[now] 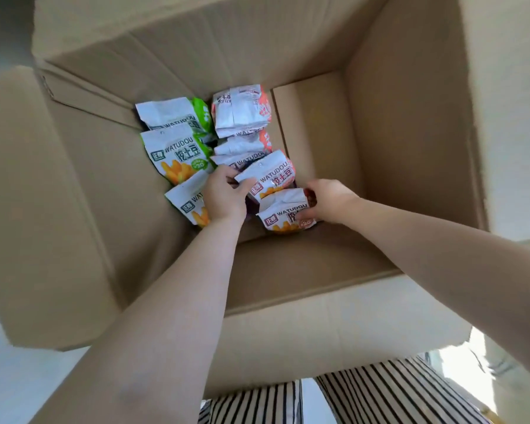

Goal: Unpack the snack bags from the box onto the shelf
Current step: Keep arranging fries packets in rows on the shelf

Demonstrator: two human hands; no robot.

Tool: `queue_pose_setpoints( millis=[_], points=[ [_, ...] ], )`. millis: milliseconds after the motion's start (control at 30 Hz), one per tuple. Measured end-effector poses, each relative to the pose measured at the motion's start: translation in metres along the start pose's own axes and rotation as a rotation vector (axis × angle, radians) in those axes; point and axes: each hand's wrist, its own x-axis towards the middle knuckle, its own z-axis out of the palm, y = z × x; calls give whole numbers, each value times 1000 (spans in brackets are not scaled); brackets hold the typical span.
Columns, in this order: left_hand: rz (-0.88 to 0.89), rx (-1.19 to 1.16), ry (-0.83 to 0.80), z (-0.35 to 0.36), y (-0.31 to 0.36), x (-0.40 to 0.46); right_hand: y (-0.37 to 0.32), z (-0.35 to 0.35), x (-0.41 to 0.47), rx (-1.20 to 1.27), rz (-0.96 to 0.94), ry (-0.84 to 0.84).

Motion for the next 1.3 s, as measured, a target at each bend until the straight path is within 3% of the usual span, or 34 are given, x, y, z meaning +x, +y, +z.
queue_pose_setpoints(
  millis=[333,600,700,900,1133,1300],
  points=[
    [47,-153,-184,-39,45,-38,12,-58,-69,149,-35,60],
    [-75,-459,-253,-153,135,-95,-40,-116,-199,895,-142,86],
    [-29,-497,-261,-209,181,-121,-78,-139,-261,1015,-149,122],
    [70,-462,-196,-333,268,-188,-147,-181,-389,1129,-151,313],
    [63,-455,-173,-424,295,-278,-203,-208,-499,1058,-51,633],
    [49,-609,-129,-453,307,-346,-236,-199,-566,1000,-121,658]
  ],
)
